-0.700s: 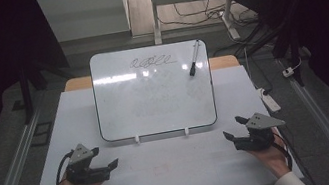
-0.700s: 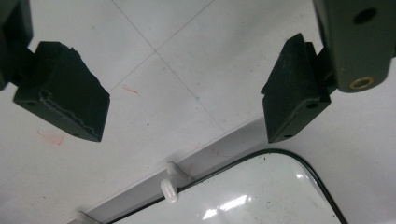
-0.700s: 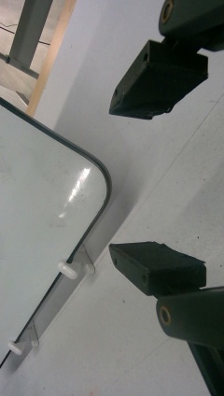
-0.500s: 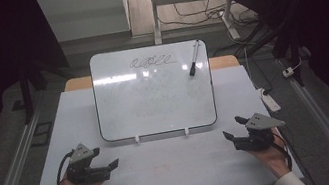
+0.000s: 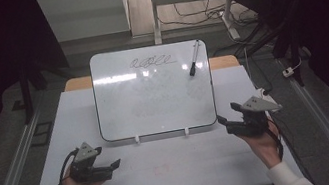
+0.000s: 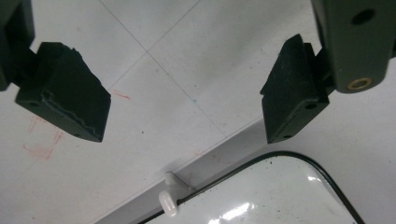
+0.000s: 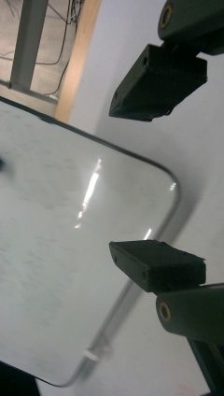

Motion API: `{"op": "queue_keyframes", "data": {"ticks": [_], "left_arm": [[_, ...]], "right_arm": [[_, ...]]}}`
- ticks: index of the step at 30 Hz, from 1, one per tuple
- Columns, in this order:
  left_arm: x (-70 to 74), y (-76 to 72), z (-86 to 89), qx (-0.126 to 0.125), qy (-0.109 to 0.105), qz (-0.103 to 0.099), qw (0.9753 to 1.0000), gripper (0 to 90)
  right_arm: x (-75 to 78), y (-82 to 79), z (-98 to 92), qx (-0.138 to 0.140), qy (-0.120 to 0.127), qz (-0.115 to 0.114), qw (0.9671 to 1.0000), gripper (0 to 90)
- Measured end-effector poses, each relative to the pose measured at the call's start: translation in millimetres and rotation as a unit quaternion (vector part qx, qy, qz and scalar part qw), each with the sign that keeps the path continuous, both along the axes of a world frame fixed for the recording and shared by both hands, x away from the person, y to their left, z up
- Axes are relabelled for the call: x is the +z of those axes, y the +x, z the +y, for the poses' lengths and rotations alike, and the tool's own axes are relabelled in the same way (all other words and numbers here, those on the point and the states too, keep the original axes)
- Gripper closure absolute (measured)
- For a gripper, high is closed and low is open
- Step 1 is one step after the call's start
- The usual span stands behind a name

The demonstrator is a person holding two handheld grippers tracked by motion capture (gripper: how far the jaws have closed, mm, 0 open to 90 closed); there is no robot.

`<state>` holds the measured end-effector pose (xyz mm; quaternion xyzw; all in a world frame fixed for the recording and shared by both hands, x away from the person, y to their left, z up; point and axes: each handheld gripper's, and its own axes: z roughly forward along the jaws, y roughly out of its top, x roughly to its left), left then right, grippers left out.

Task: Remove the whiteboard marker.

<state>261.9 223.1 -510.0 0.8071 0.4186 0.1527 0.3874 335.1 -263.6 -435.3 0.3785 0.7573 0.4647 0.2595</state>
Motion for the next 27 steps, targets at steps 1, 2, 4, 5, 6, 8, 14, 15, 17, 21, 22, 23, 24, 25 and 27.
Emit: {"op": "queue_keyframes", "data": {"ticks": [1, 2, 4, 5, 6, 8, 14, 15, 17, 21, 22, 23, 24, 25, 27], "left_arm": [[-0.2, 0.1, 0.1, 0.000, -0.001, -0.001, 1.0000, 16.8], [-0.3, 0.3, 0.4, 0.000, -0.001, -0.002, 1.0000, 16.9], [-0.4, -0.1, 1.2, -0.001, -0.001, -0.004, 1.0000, 16.8], [-0.4, -0.1, 1.2, -0.001, -0.001, -0.004, 1.0000, 16.8], [-0.3, -0.3, 1.7, 0.000, -0.002, -0.004, 1.0000, 16.8], [0.0, -1.0, 2.5, 0.002, -0.003, -0.006, 1.0000, 16.8], [-0.7, -0.5, 2.3, 0.004, 0.001, -0.004, 1.0000, 16.8], [-0.8, -0.3, 1.8, 0.004, 0.003, -0.004, 1.0000, 16.8], [-1.4, 0.0, 0.5, 0.003, 0.006, -0.004, 1.0000, 16.8], [-2.1, -0.1, -0.8, 0.002, 0.011, -0.003, 0.9999, 16.9], [-2.3, -0.2, -0.9, 0.002, 0.012, -0.003, 0.9999, 16.9], [-2.5, -0.2, -1.0, 0.001, 0.012, -0.003, 0.9999, 16.9], [-2.6, -0.3, -1.1, 0.001, 0.012, -0.003, 0.9999, 16.9], [-2.7, -0.3, -1.1, 0.000, 0.013, -0.003, 0.9999, 16.9], [-2.8, -0.2, -1.1, 0.000, 0.013, -0.003, 0.9999, 16.9]], "right_arm": [[0.0, 0.0, 0.0, 0.000, 0.000, 0.000, 1.0000, 28.7], [5.2, 5.7, 3.8, -0.003, 0.005, 0.001, 1.0000, 28.3], [22.2, 22.4, 16.2, -0.015, 0.020, -0.002, 0.9997, 27.4], [22.2, 22.4, 16.2, -0.015, 0.020, -0.002, 0.9997, 27.4], [33.3, 32.5, 25.0, -0.019, 0.027, -0.007, 0.9994, 27.9], [38.0, 37.1, 29.3, -0.022, 0.026, -0.012, 0.9994, 28.6], [58.6, 59.5, 47.1, -0.048, 0.018, -0.027, 0.9983, 32.4], [61.5, 62.9, 49.4, -0.050, 0.021, -0.026, 0.9982, 33.0], [70.0, 72.1, 55.9, -0.056, 0.025, -0.026, 0.9978, 34.0], [77.2, 81.6, 62.1, -0.060, 0.026, -0.019, 0.9977, 34.9], [79.1, 85.0, 63.8, -0.062, 0.026, -0.017, 0.9976, 35.0], [80.8, 88.1, 65.2, -0.064, 0.027, -0.014, 0.9975, 35.5], [82.2, 91.1, 66.5, -0.066, 0.026, -0.013, 0.9974, 35.8], [83.4, 94.0, 67.9, -0.068, 0.025, -0.012, 0.9973, 36.1], [85.3, 99.9, 70.2, -0.071, 0.022, -0.009, 0.9972, 36.3]]}}
